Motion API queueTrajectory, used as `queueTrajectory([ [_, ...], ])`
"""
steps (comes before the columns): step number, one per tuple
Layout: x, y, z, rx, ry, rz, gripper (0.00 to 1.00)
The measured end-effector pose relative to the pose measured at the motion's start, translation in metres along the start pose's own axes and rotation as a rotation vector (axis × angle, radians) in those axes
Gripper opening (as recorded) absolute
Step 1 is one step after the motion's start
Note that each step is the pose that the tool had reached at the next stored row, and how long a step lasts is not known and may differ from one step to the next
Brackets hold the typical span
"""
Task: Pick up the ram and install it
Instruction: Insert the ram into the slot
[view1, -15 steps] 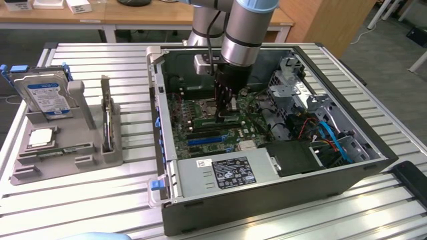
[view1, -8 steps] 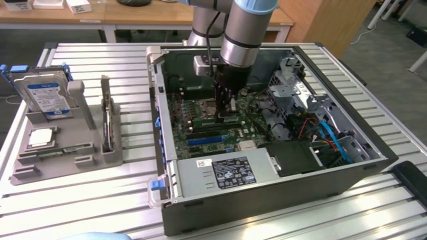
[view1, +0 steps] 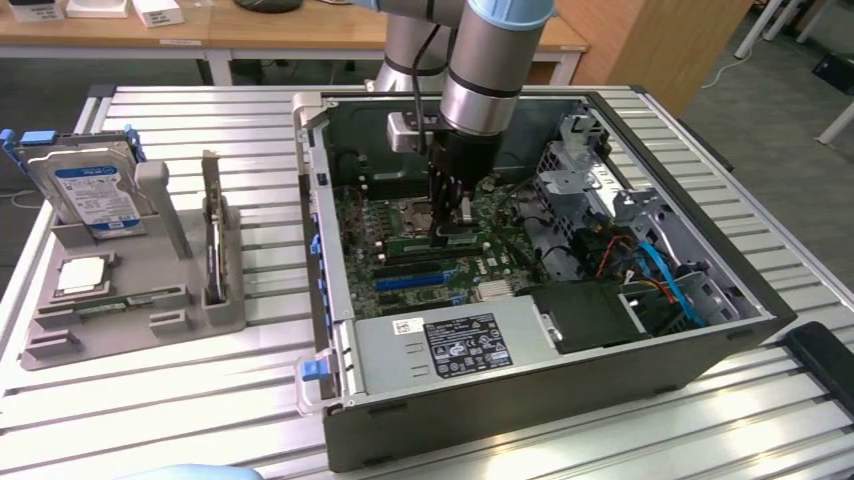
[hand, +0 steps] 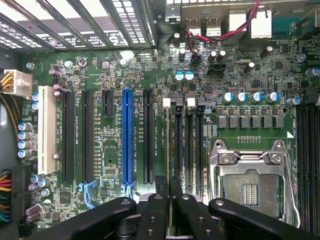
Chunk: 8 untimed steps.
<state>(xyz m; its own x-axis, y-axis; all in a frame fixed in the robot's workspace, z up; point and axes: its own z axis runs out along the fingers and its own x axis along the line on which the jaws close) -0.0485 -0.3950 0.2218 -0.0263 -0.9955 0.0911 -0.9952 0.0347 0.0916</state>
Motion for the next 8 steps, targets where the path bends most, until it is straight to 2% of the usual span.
queueTrajectory([
  [8,0.0000,-0.0003,0.0001,0.0000,0.0000,0.000,0.13],
])
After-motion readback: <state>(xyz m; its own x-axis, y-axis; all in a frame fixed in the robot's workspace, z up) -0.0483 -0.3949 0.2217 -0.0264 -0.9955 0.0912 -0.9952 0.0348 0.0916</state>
